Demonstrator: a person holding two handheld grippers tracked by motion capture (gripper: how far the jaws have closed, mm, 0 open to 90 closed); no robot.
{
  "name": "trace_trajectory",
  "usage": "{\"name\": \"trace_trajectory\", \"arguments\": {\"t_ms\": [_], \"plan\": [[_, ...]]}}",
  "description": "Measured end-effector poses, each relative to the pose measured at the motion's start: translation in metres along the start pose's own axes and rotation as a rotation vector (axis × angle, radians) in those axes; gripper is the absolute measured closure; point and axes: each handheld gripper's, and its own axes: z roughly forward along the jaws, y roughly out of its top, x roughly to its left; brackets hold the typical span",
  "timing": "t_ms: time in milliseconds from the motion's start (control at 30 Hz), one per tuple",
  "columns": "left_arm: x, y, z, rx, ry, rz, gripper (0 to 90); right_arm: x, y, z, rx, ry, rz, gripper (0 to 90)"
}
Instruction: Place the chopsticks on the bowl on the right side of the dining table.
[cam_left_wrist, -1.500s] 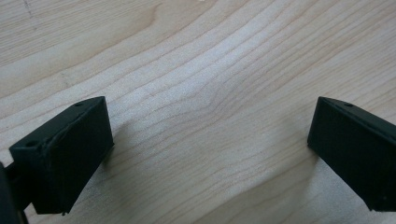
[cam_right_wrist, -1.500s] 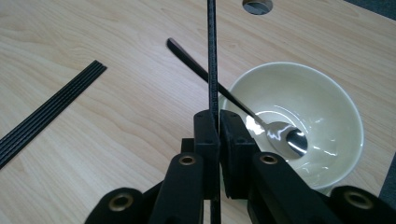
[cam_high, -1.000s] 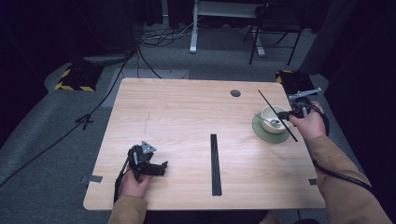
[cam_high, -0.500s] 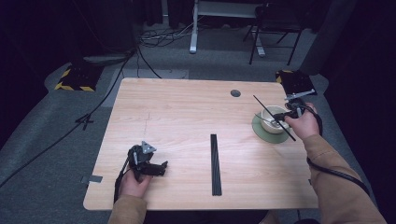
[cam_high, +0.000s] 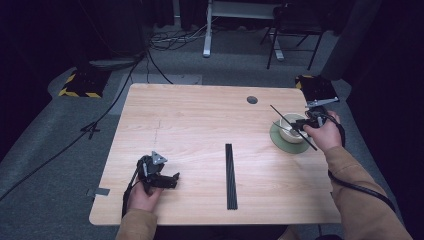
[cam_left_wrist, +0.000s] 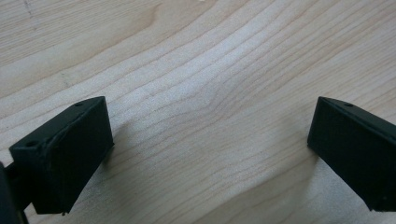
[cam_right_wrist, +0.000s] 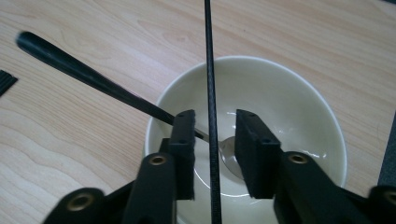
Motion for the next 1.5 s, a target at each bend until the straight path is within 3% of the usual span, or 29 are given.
{"name": "trace_trajectory", "arguments": {"t_ms": [133,367,633,700,1100,1133,1333,1500], "plan": [[0.000,0.002,0.001,0.008,-0.003,0.006,0.3,0.012,0.001,-0.010,-0.048,0.004,-0.001,55.2],[0.000,0.002,0.002,0.004,-0.005,0.003,0.3,0.031,0.001,-0.025,-0.079,0.027,-0.033,54.4],[0.000,0.002,0.002,0.004,-0.004,0.004,0.3,0.064,0.007,-0.039,-0.134,0.105,-0.077,53.2],[0.000,0.002,0.002,0.004,-0.005,0.003,0.3,0.079,0.007,-0.041,-0.144,0.141,-0.100,53.8],[0.000,0.002,0.001,0.006,-0.001,0.007,0.3,0.117,0.006,-0.032,-0.135,0.250,-0.129,50.7],[0.000,0.002,0.001,0.005,-0.001,0.005,0.3,0.124,0.004,-0.028,-0.130,0.275,-0.123,50.3],[0.000,0.002,0.001,0.007,-0.001,0.007,0.4,0.136,0.000,-0.025,-0.160,0.288,-0.131,48.9],[0.000,0.002,0.001,0.003,0.001,0.006,0.4,0.155,-0.006,-0.020,-0.164,0.320,-0.158,47.8]]}}
